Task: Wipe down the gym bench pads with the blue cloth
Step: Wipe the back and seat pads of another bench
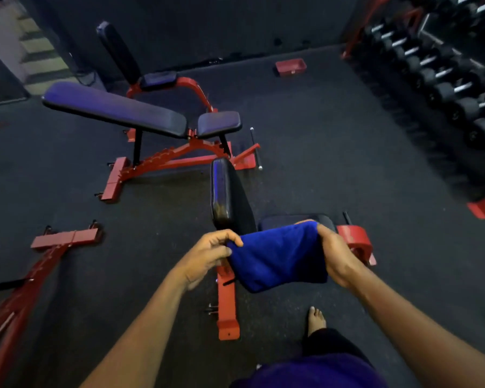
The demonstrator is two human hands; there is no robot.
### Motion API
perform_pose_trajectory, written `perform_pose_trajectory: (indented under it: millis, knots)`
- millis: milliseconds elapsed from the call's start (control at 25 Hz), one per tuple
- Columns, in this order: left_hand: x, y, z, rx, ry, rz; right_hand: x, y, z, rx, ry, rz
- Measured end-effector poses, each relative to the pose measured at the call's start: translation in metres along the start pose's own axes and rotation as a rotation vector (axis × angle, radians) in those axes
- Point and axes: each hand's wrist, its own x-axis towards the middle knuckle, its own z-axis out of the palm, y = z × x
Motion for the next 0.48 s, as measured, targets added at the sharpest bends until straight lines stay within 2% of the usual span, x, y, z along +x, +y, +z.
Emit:
perform_pose_trajectory:
  millis: [80,160,280,400,480]
  knots:
    - [0.013,-0.020,0.021,0.028,0.072,-0.029,0.002,0.029,-0.005,0.021,0.065,0.136]
    - [0.028,-0.031,0.034,0.101,0.156,-0.057,0.003,0.046,-0.011,0.061,0.049,0.193]
    - [0.056,-0.037,0.041,0.311,0.224,-0.106,0.014,0.064,-0.021,0.259,-0.023,0.295]
    - [0.082,-0.031,0.042,0.605,0.108,-0.118,0.034,0.078,-0.023,0.254,-0.107,0.323]
    - [0.103,-0.015,0.026,0.980,0.040,0.092,0.054,0.081,-0.025,0.182,-0.090,0.315]
